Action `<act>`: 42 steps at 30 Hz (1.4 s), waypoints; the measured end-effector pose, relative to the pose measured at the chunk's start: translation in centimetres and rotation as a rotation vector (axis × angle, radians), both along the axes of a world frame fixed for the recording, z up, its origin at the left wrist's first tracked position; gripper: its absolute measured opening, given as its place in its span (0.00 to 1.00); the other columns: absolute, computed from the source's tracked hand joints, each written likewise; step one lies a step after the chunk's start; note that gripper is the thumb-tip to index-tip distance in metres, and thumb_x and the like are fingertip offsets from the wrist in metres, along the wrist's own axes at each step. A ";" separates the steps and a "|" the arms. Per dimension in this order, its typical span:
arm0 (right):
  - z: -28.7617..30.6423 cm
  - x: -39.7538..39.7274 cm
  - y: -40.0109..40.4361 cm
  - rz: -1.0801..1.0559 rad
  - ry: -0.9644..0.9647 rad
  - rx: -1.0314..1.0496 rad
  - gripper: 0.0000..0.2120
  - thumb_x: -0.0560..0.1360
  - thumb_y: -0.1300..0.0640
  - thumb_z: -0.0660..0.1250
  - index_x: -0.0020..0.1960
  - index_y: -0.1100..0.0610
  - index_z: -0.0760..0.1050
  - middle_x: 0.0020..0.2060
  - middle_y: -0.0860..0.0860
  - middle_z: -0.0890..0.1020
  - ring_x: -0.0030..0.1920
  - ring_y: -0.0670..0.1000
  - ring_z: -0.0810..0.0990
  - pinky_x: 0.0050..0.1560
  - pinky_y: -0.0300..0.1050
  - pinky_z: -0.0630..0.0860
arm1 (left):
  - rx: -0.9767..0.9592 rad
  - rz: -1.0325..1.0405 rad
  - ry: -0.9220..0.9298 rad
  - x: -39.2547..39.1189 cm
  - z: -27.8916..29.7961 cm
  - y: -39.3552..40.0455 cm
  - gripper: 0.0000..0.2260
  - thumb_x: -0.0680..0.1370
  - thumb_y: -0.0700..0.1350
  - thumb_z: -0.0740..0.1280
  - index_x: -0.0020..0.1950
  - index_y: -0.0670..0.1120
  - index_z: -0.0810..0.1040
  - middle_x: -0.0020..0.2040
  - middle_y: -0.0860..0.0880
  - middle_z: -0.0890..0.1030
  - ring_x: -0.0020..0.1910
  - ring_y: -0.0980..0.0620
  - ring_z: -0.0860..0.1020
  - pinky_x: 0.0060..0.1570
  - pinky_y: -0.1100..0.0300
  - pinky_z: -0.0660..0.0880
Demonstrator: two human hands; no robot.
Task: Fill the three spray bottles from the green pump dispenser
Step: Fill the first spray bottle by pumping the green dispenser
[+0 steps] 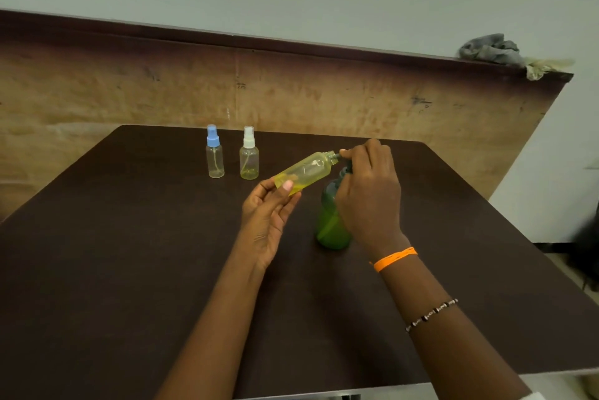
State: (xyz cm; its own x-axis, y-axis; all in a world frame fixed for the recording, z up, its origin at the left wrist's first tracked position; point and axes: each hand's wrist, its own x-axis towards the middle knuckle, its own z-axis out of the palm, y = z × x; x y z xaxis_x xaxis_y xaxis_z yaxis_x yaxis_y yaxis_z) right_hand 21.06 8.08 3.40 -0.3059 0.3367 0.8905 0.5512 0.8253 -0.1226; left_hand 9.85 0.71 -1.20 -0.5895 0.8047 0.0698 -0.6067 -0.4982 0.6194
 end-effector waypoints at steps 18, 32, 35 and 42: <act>-0.6 -0.5 1.4 0.076 0.117 0.032 0.11 0.68 0.69 0.53 0.40 0.65 0.75 0.37 0.60 0.74 0.39 0.56 0.68 0.35 0.55 0.73 | 0.002 -0.001 0.017 0.4 0.0 0.3 0.12 0.66 0.39 0.68 0.48 0.42 0.75 0.49 0.46 0.81 0.47 0.54 0.82 0.45 0.64 0.78; -0.6 -0.6 1.4 0.036 0.114 0.053 0.10 0.69 0.71 0.55 0.40 0.65 0.75 0.37 0.60 0.74 0.39 0.57 0.69 0.37 0.53 0.73 | 0.006 -0.003 0.016 0.2 -0.1 0.4 0.10 0.68 0.38 0.68 0.49 0.41 0.74 0.49 0.45 0.81 0.46 0.54 0.82 0.44 0.65 0.78; -1.9 -1.0 1.8 -0.001 0.139 0.062 0.08 0.71 0.73 0.58 0.38 0.65 0.74 0.35 0.60 0.73 0.37 0.56 0.67 0.35 0.55 0.71 | -0.007 0.009 0.024 0.2 -0.2 0.5 0.12 0.66 0.39 0.68 0.49 0.41 0.75 0.49 0.45 0.81 0.46 0.54 0.82 0.44 0.65 0.78; -0.3 -0.4 1.4 0.053 0.055 0.066 0.11 0.70 0.68 0.54 0.40 0.66 0.75 0.37 0.60 0.75 0.37 0.60 0.72 0.35 0.55 0.73 | 0.006 0.004 0.020 0.3 0.0 0.4 0.12 0.66 0.39 0.68 0.48 0.41 0.74 0.49 0.44 0.80 0.45 0.55 0.82 0.43 0.65 0.78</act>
